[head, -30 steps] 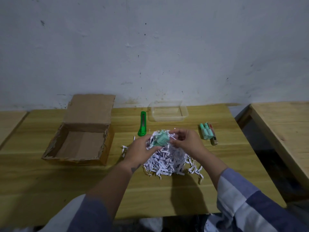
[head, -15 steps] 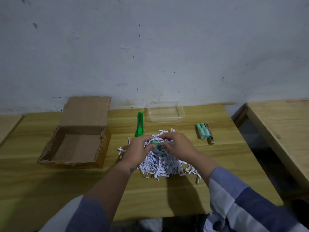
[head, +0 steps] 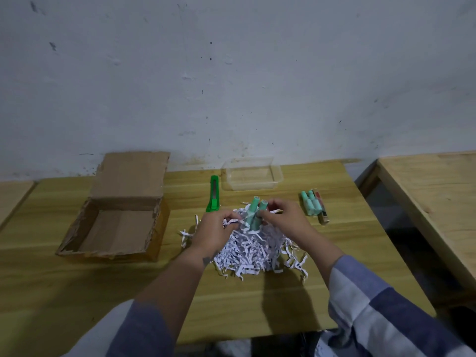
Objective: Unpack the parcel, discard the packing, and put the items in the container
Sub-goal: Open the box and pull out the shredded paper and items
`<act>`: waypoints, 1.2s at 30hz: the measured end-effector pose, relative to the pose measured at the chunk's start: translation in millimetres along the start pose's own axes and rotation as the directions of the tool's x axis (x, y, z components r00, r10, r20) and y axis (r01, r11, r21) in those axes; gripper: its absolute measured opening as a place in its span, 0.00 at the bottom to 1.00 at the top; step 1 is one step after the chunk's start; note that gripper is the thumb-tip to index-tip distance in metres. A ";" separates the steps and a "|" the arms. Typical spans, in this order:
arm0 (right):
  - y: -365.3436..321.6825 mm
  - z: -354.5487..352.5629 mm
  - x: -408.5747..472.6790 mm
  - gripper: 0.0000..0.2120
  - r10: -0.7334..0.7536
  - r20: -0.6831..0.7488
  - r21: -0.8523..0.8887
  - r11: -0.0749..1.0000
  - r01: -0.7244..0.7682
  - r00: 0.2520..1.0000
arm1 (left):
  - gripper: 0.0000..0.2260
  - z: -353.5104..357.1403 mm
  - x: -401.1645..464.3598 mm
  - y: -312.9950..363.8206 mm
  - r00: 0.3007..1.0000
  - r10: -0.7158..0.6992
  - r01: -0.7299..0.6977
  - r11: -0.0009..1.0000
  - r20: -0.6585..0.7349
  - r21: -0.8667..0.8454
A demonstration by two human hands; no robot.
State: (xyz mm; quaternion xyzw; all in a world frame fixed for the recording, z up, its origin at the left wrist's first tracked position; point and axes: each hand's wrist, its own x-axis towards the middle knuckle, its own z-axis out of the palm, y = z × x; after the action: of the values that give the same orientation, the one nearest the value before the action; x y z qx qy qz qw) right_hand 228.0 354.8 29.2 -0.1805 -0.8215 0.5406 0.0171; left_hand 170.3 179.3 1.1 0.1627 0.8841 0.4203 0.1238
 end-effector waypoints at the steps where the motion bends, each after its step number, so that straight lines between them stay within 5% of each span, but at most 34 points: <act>1: -1.0 -3.1 -0.1 0.05 -0.002 -0.006 -0.010 1.000 0.002 1.000 | 0.04 1.8 0.1 -0.6 1.000 0.003 -0.003 1.000 0.009 0.005; 5: -3.4 -10.9 -4.0 0.07 0.011 0.000 0.038 0.999 -0.011 1.000 | 0.06 5.6 -0.3 7.4 1.000 0.006 -0.006 1.000 0.018 -0.003; 10: -5.3 -17.1 -8.4 0.07 0.037 0.043 0.146 0.988 -0.043 0.998 | 0.23 7.4 -0.6 19.9 0.994 0.074 -0.070 0.996 0.076 -0.052; 17: -11.5 -13.0 -7.2 0.16 0.076 -0.008 0.171 0.982 -0.074 0.997 | 0.21 7.5 1.3 29.8 0.998 -0.029 0.037 0.989 0.059 -0.145; 23: -8.4 -12.7 -10.7 0.18 0.058 0.143 -0.203 0.979 -0.028 0.988 | 0.20 -4.0 5.7 27.5 0.998 -0.062 0.060 0.979 -0.004 -0.196; 29: -18.7 -8.2 -1.8 0.15 -0.046 0.000 0.030 0.998 0.046 0.999 | 0.20 7.7 3.6 39.6 0.995 0.024 0.004 0.959 0.097 -0.282; 32: -13.5 -7.7 -2.3 0.11 -0.032 -0.082 0.036 0.999 0.035 0.996 | 0.22 16.2 5.4 41.3 0.989 0.040 -0.009 0.975 0.141 -0.220; 36: -5.6 -21.2 6.5 0.16 0.047 -0.191 0.015 0.999 -0.045 0.980 | 0.30 24.2 8.8 33.8 0.972 0.071 -0.117 0.974 0.226 0.197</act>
State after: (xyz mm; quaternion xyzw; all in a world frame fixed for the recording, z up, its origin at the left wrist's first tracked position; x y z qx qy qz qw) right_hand 225.1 373.6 41.9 -0.2507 -0.8087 0.5253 0.0844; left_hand 177.0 219.8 12.0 0.2616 0.8956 0.3104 0.1817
